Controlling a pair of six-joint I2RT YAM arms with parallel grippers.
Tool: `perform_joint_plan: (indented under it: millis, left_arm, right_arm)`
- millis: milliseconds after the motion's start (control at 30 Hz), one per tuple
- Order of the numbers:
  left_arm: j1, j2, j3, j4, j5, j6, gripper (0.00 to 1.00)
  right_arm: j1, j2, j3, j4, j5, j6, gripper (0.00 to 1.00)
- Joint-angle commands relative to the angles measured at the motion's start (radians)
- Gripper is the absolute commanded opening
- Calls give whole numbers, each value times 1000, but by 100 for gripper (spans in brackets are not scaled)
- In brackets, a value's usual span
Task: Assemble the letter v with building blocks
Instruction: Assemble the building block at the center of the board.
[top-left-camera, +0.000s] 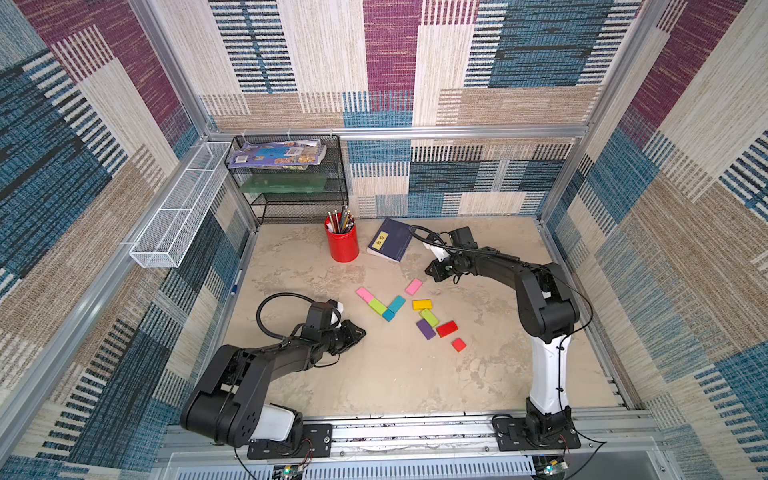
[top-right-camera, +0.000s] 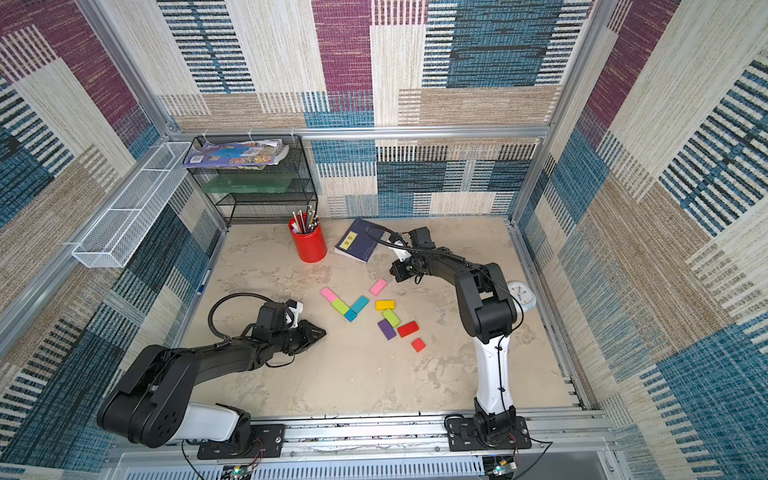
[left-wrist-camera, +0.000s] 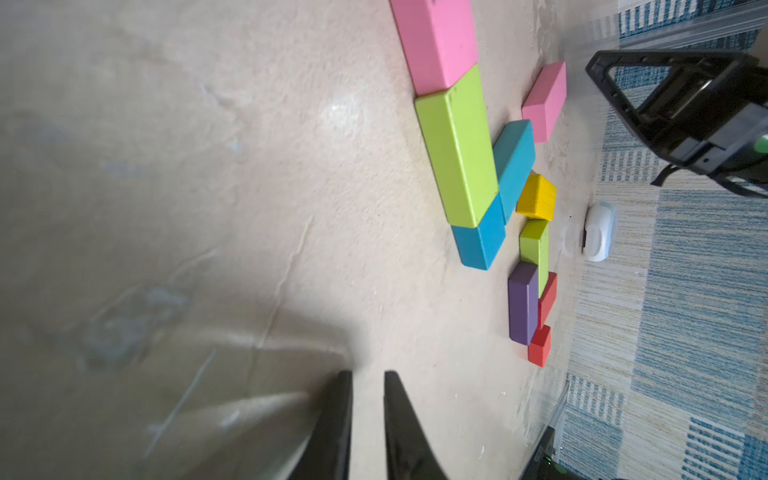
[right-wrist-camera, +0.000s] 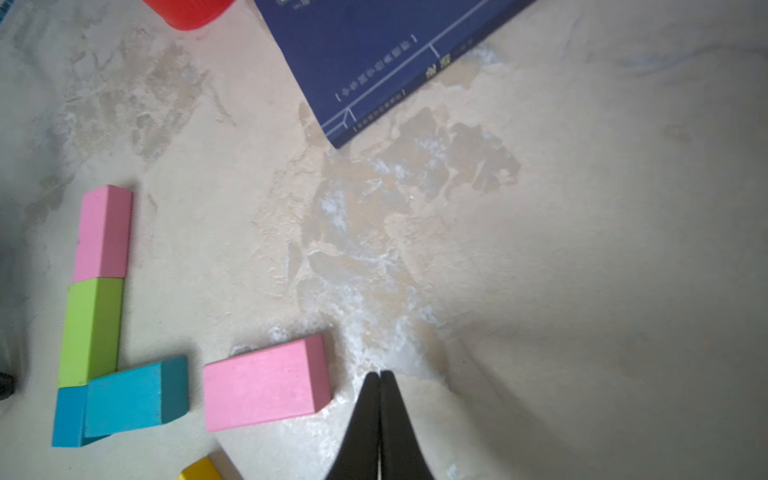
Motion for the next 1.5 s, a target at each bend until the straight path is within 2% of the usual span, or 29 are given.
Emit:
perform_joint_plan:
  millis: [0, 367, 667, 1467]
  left_arm:
    - [-19, 35, -2, 70, -26, -14, 12]
    - [-78, 94, 21, 105, -98, -34, 0]
    - [-107, 181, 52, 179, -103, -63, 0]
    - [-128, 202, 96, 134, -113, -45, 0]
  right_arm:
    - [1, 31, 26, -16, 15, 25, 0]
    - [16, 65, 51, -74, -7, 14, 0]
    - [26, 68, 29, -90, -32, 16, 1]
    - [51, 97, 35, -113, -100, -8, 4]
